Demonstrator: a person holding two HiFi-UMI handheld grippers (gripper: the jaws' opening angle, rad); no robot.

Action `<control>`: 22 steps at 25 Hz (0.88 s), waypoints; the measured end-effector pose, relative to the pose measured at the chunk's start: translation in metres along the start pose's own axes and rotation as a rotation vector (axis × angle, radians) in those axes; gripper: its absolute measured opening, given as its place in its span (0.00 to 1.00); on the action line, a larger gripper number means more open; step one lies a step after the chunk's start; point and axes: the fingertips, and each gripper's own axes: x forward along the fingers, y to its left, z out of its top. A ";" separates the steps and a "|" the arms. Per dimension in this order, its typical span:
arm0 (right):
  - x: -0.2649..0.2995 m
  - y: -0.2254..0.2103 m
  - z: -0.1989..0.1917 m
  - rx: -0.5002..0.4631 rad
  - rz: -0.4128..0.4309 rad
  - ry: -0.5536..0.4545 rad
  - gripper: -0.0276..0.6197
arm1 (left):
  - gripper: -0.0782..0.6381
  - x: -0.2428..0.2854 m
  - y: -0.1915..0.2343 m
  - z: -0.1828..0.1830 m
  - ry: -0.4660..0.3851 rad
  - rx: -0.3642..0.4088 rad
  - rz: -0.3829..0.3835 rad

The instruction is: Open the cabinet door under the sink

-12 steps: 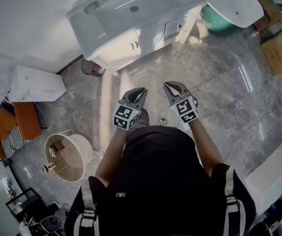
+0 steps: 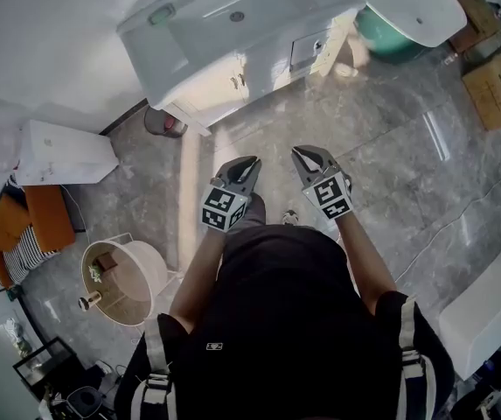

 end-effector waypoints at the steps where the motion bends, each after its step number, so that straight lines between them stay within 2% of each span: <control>1: 0.001 0.000 0.000 0.001 0.000 0.002 0.15 | 0.16 0.000 0.001 0.000 0.000 -0.001 0.000; 11: 0.024 -0.002 0.000 0.033 -0.016 0.026 0.15 | 0.16 0.001 0.023 -0.004 0.015 -0.024 -0.021; 17: 0.066 0.000 0.011 0.048 -0.022 0.049 0.15 | 0.16 0.001 0.064 -0.009 0.035 -0.038 -0.046; 22: 0.110 -0.001 0.029 0.068 -0.047 0.050 0.15 | 0.16 0.004 0.106 -0.008 0.063 -0.022 -0.094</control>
